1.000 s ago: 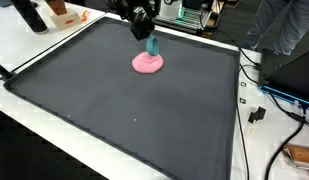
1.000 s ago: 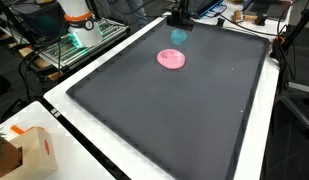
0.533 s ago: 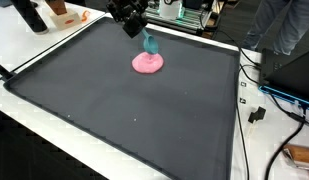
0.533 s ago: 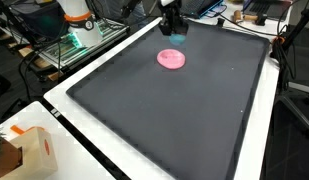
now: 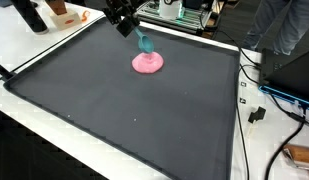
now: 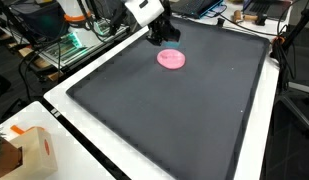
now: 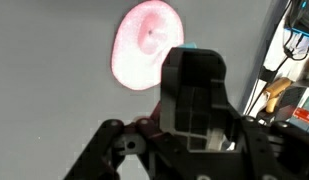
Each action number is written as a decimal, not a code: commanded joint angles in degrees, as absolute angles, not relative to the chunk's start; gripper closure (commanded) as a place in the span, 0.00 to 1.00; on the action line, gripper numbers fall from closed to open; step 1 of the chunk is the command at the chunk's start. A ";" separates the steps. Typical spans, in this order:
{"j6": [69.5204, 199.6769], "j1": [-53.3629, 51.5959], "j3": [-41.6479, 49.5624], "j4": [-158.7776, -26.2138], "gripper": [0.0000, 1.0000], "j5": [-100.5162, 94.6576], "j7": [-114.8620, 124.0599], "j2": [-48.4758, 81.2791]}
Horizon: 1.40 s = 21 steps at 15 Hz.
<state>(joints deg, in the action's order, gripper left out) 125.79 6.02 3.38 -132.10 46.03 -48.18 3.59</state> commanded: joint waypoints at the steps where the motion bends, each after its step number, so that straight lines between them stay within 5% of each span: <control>1: 123.94 6.98 4.38 -133.37 0.71 50.20 -52.41 3.98; 21: 115.49 11.51 7.12 -131.17 0.71 60.26 -62.01 11.81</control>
